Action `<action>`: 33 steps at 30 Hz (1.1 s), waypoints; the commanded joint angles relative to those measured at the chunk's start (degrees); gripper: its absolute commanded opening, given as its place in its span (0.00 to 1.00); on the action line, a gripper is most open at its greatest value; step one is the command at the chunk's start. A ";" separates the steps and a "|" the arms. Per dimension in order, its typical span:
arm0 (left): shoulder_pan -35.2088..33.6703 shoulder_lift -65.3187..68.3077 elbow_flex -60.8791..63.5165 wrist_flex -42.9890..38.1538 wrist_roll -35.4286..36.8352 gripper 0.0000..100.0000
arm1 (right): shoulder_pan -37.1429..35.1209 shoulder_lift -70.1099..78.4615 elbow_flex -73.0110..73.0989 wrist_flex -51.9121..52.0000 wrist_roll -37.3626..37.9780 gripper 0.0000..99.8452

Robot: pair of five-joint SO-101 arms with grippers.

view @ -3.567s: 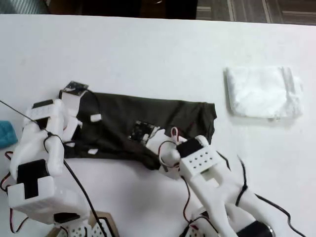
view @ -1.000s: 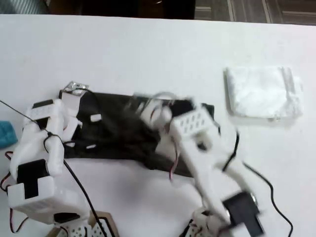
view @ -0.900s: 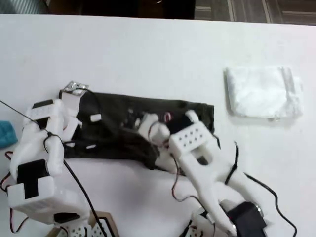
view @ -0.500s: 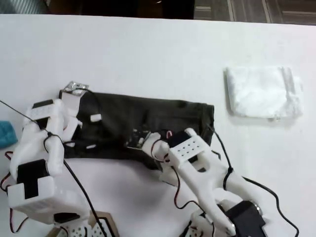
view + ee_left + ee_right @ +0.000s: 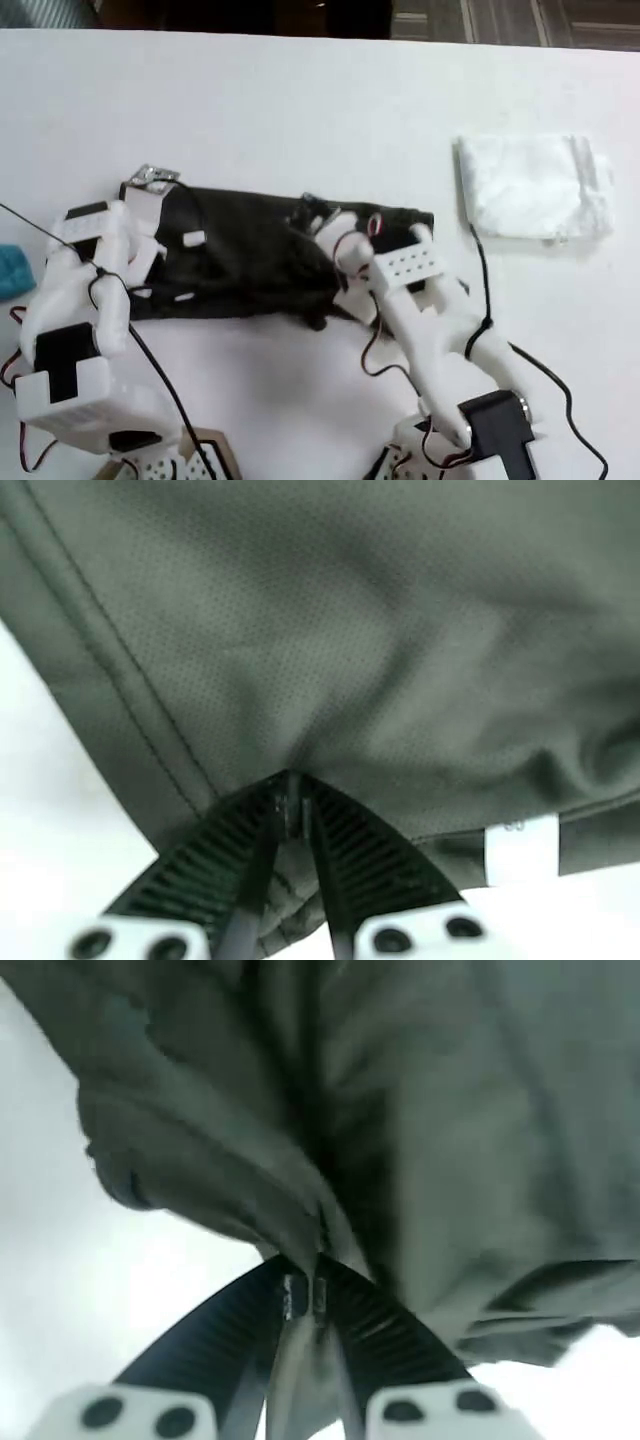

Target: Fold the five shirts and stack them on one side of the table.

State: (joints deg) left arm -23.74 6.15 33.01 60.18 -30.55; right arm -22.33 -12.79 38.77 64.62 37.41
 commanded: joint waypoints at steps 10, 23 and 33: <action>-1.76 0.00 0.13 -1.32 -0.35 0.03 | 0.84 2.95 -13.36 -6.73 -0.18 0.02; -1.76 0.00 0.22 -1.32 -0.35 0.03 | 8.57 21.67 -27.87 -8.48 -0.26 0.18; -1.76 0.00 0.22 -1.32 -0.35 0.03 | 7.69 18.42 -35.96 11.74 0.26 0.00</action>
State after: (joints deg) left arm -23.82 6.15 33.01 60.18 -30.55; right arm -13.36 10.33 5.01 69.36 37.41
